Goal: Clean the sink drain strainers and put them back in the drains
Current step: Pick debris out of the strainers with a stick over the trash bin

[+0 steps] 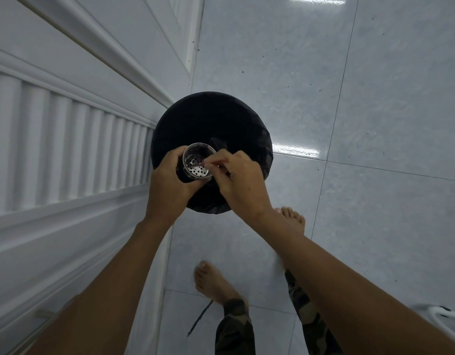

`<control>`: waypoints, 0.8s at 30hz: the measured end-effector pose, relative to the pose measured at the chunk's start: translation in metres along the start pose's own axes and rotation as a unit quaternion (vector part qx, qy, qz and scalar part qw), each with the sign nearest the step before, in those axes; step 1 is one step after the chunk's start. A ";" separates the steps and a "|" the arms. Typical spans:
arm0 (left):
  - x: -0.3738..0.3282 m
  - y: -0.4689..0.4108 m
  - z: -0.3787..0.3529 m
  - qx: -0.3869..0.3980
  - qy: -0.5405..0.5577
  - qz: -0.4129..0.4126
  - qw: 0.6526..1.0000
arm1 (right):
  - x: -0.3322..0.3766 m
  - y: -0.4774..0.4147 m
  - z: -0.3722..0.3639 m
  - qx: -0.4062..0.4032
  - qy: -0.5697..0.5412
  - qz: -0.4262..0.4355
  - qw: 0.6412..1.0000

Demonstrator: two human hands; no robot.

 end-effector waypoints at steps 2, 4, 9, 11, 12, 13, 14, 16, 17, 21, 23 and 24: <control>0.001 0.003 -0.001 0.008 -0.005 0.005 1.000 | 0.000 0.005 -0.001 0.013 0.021 0.020 0.999; 0.000 0.004 -0.003 0.022 -0.015 0.005 1.000 | -0.006 0.001 0.009 -0.010 0.041 0.010 0.999; 0.002 -0.001 -0.008 0.049 -0.055 0.015 0.997 | -0.012 0.005 0.005 -0.019 0.133 0.045 0.990; 0.004 -0.003 -0.010 0.064 -0.068 0.025 0.995 | -0.021 0.011 0.000 -0.022 0.087 0.005 0.996; 0.006 -0.004 -0.012 0.074 -0.072 0.027 0.994 | -0.027 0.013 -0.004 -0.014 0.067 -0.013 0.998; 0.008 -0.003 -0.014 0.086 -0.075 0.029 0.993 | -0.033 0.013 -0.007 -0.007 0.059 -0.029 0.998; 0.011 -0.003 -0.017 0.099 -0.079 0.030 0.991 | -0.039 0.011 -0.008 -0.007 0.057 -0.042 0.997; 0.019 -0.002 -0.019 0.114 -0.081 0.037 0.989 | -0.048 0.003 -0.008 -0.027 0.045 -0.062 0.997; 0.023 -0.002 -0.018 0.114 -0.080 0.045 0.989 | -0.051 0.000 -0.007 -0.039 0.028 -0.068 0.997; 0.033 -0.003 -0.020 0.117 -0.064 0.078 0.988 | -0.052 0.007 -0.018 -0.006 -0.012 -0.051 0.999; 0.034 -0.003 -0.024 0.122 -0.055 0.091 0.987 | -0.054 0.013 -0.026 0.024 0.025 -0.047 0.998; 0.034 -0.003 -0.025 0.125 -0.054 0.096 0.986 | -0.057 0.012 -0.024 0.016 0.033 -0.060 0.998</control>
Point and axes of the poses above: each hand's wrist, its own y-axis away from the middle knuckle, its own z-axis out of the back of the hand, x = y × z, the point moved 5 cm from there along -y, towards the middle knuckle, and after that the axes turned 7 degrees about -z, right-handed, at the moved point
